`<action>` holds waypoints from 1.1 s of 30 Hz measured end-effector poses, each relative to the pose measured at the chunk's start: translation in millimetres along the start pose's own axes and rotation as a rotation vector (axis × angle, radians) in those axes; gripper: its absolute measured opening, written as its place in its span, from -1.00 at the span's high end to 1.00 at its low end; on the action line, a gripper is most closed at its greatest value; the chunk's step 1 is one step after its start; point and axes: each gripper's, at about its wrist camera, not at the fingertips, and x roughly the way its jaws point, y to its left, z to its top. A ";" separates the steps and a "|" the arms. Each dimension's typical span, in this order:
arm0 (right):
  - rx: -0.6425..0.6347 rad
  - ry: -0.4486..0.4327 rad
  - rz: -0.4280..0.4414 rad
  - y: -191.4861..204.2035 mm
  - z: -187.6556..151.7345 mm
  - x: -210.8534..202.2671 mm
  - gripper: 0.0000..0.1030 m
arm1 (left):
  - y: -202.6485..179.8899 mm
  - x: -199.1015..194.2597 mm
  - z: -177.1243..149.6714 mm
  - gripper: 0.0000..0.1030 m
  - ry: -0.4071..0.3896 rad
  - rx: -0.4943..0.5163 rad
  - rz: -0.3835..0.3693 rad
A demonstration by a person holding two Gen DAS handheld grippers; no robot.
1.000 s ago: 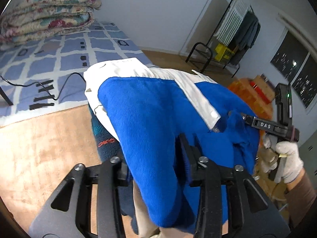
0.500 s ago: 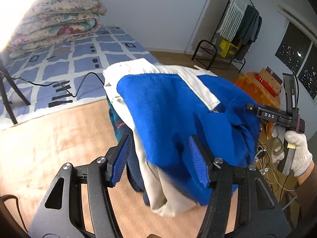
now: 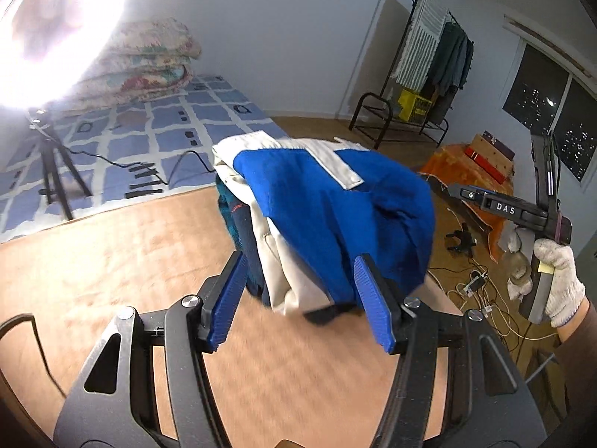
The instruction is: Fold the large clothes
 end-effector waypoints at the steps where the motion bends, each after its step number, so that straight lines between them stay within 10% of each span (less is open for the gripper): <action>1: 0.000 -0.005 0.012 4.0 -2.6 -12.1 -0.26 | -2.3 -14.5 -2.1 -0.19 -0.008 -0.001 0.004; 17: -0.036 -0.082 0.116 64.8 -61.2 -195.5 -0.34 | -44.1 -217.1 -59.5 -0.34 -0.146 0.016 0.076; 33: 0.032 -0.135 0.128 106.8 -158.7 -267.6 -0.67 | -77.1 -292.4 -157.2 -0.61 -0.151 0.074 0.129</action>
